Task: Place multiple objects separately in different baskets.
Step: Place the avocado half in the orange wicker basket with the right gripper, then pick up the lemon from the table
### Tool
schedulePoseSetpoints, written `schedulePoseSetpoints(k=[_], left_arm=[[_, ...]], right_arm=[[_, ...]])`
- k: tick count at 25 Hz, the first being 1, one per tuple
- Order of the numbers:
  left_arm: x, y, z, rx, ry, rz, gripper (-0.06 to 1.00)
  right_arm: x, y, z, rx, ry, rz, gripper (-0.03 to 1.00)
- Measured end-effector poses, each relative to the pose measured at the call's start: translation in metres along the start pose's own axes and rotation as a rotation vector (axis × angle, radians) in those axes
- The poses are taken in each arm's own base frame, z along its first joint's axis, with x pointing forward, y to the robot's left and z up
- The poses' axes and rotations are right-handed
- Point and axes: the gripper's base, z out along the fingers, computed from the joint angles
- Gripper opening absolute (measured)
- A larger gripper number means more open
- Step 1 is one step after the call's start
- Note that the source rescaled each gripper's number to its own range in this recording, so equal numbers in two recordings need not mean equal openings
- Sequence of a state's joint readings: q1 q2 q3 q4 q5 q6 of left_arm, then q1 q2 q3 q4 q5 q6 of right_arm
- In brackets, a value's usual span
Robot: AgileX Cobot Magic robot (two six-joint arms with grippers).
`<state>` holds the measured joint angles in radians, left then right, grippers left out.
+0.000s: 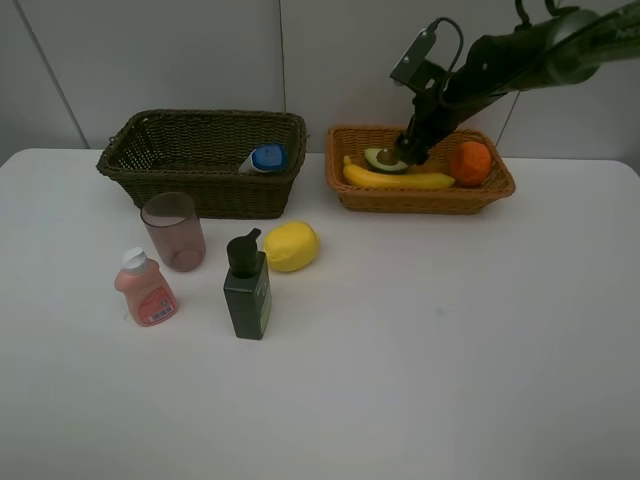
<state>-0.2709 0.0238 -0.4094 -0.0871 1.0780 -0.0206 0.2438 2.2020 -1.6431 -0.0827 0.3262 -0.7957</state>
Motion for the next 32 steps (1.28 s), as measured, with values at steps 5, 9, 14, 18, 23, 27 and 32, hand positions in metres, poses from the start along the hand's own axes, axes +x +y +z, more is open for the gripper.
schedulePoseSetpoints(k=[5,9,14,18,23,27,32], left_arm=[[0.0000,0.0000,0.0000,0.000,0.000,0.000,0.90],[0.0000,0.0000,0.0000,0.000,0.000,0.000,0.90],[0.0000,0.0000,0.0000,0.000,0.000,0.000,0.90],[0.0000,0.0000,0.0000,0.000,0.000,0.000,0.90],[0.0000,0.0000,0.0000,0.000,0.000,0.000,0.90],[0.0000,0.0000,0.0000,0.000,0.000,0.000,0.90],[0.0000,0.0000,0.0000,0.000,0.000,0.000,0.90]], right_arm=[[0.0002,0.0004,0.0000,-0.004,0.002,0.007,0.85],[0.0011,0.0014,0.0000,-0.015,0.012,0.008,0.85],[0.0009,0.0016,0.0000,-0.017,0.010,0.017,0.85],[0.0005,0.0019,0.0000,-0.021,0.006,0.032,0.85],[0.0005,0.0019,0.0000,-0.021,0.006,0.033,0.85],[0.0005,0.0020,0.0000,-0.022,0.006,0.035,0.89],[0.0011,0.0031,-0.0004,-0.036,0.015,0.044,0.92]])
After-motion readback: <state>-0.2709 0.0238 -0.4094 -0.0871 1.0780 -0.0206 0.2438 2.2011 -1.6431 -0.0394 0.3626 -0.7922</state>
